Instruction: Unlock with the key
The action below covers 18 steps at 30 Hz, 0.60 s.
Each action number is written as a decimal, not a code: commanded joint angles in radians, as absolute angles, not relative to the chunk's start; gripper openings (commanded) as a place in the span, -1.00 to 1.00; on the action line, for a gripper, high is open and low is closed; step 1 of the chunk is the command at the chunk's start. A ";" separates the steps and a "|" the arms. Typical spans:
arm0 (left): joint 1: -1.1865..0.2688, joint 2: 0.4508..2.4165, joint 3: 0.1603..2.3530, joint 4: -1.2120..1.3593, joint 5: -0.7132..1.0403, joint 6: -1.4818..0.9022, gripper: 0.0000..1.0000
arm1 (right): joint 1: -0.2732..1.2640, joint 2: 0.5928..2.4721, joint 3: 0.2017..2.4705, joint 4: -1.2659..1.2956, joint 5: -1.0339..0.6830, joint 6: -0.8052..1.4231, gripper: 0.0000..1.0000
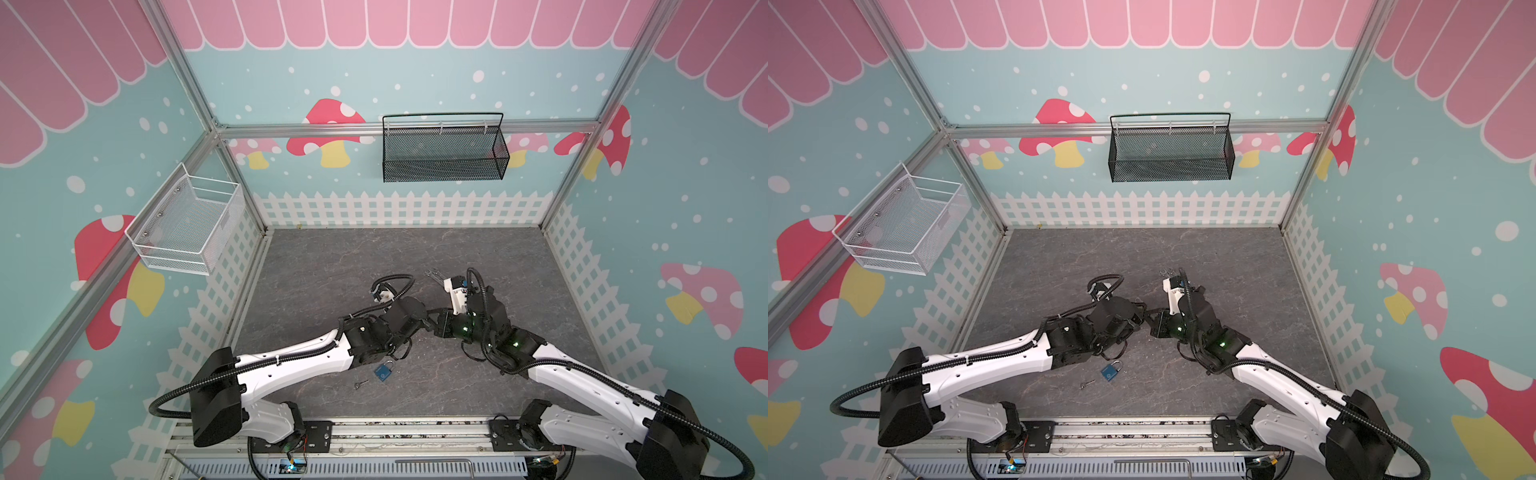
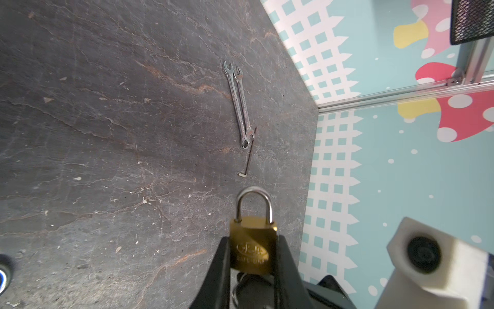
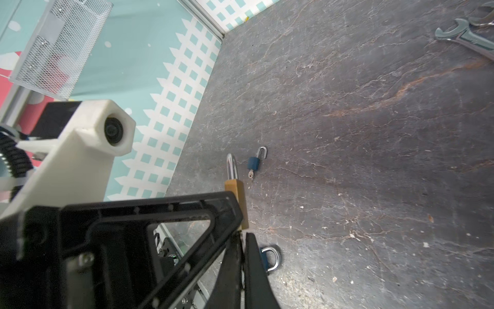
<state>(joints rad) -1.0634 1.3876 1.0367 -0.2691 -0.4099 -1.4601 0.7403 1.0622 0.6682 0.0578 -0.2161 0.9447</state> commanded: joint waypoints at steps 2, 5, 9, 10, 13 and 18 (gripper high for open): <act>-1.137 1.352 1.000 -0.100 -0.268 -1.479 -1.00 | 0.736 1.054 0.698 0.293 -0.330 1.009 -1.00; -1.135 1.335 0.958 -0.012 -0.274 -1.479 -1.00 | 0.726 1.048 0.692 0.339 -0.380 1.036 -1.00; -1.136 1.324 0.920 0.087 -0.257 -1.473 -1.00 | 0.702 1.046 0.677 0.432 -0.459 1.093 -1.00; -1.135 1.325 0.922 0.096 -0.255 -1.464 -1.00 | 0.696 1.048 0.674 0.454 -0.476 1.110 -1.00; -1.136 1.322 0.938 0.094 -0.251 -1.427 -1.00 | 0.682 1.049 0.662 0.509 -0.509 1.160 -1.00; -1.135 1.304 0.955 0.047 -0.284 -1.374 -1.00 | 0.676 1.042 0.664 0.482 -0.488 1.135 -1.00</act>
<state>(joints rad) -1.0668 1.2991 0.9264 -0.0048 -0.4728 -1.4078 0.6537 1.0584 0.6479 0.2634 -0.4015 1.1130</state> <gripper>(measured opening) 0.192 0.048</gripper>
